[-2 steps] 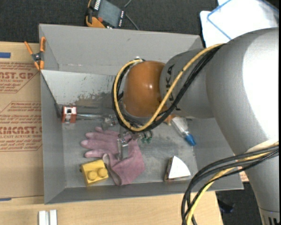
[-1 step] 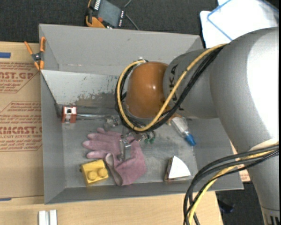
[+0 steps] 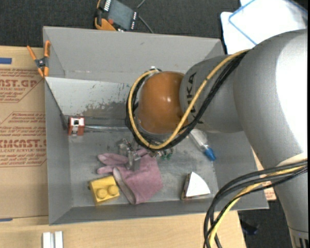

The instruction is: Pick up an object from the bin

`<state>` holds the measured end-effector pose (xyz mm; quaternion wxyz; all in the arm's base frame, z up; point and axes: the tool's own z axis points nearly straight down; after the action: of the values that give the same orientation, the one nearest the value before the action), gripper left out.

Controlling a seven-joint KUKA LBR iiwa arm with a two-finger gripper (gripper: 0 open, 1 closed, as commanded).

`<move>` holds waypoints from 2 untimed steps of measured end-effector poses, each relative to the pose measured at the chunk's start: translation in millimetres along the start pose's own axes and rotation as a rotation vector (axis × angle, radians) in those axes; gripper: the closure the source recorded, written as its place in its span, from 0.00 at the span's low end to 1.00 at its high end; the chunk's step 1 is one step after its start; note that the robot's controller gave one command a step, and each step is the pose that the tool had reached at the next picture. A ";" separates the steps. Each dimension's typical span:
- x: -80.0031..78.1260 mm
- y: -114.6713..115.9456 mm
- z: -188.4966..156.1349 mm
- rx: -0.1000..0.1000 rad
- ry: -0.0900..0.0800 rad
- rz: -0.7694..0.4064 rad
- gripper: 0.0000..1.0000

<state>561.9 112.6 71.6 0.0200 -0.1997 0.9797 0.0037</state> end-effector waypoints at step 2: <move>-11.3 -2.4 -83.8 0.002 -0.010 0.000 1.00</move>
Offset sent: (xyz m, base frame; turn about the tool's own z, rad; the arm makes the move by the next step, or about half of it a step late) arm 0.0061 -0.0003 0.0794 0.0001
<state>570.1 113.6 155.7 0.0251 -0.1995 0.9796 0.0038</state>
